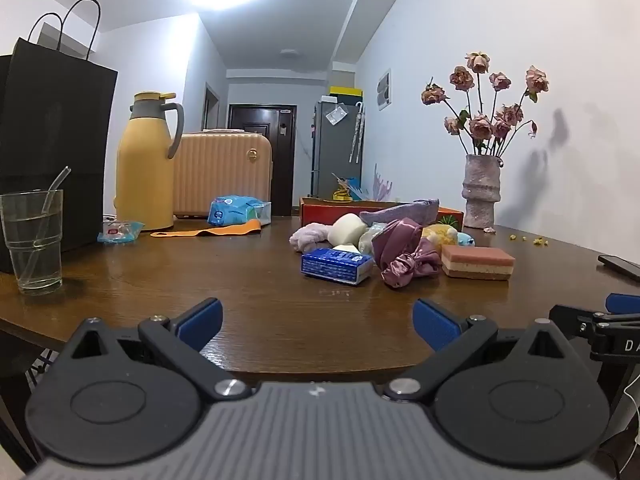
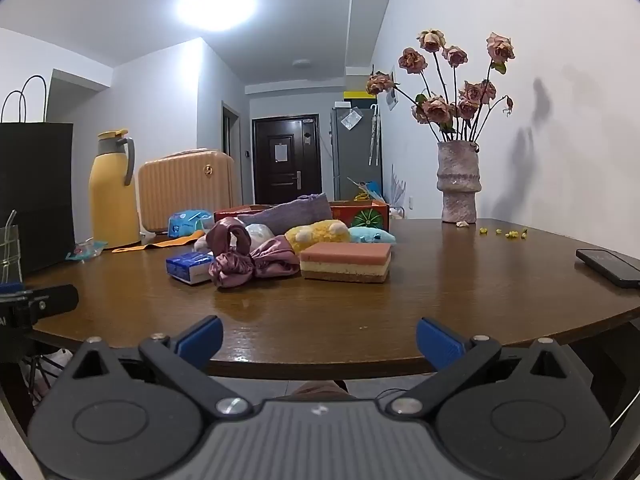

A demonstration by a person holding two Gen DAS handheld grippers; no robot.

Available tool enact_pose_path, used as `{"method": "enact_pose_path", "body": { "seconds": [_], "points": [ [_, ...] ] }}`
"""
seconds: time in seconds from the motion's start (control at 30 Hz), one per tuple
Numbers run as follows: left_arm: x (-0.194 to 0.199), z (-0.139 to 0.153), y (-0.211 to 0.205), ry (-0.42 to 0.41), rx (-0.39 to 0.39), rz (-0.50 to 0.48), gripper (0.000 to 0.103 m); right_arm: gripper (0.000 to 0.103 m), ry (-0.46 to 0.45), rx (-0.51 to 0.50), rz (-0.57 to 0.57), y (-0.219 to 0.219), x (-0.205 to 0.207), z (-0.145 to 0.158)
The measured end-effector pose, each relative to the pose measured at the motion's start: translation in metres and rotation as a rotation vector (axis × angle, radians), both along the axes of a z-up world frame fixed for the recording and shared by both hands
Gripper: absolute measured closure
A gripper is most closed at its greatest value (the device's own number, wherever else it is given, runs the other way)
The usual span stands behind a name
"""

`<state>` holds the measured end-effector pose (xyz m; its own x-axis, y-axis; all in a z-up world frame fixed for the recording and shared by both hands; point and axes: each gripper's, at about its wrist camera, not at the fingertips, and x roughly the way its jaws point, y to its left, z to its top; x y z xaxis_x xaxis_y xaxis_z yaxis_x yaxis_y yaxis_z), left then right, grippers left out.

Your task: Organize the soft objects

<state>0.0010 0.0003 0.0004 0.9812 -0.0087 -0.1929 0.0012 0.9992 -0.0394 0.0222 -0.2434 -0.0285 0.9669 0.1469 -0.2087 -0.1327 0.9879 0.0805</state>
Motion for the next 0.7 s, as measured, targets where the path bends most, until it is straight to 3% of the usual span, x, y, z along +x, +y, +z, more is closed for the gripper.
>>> {"method": "enact_pose_path", "body": {
  "seconds": [0.7],
  "points": [
    [-0.0046, 0.0009, -0.0029, -0.026, 0.021, 0.014, 0.0, 0.0, 0.015, -0.017, -0.008, -0.0002, 0.0013, -0.0014]
  ]
}}
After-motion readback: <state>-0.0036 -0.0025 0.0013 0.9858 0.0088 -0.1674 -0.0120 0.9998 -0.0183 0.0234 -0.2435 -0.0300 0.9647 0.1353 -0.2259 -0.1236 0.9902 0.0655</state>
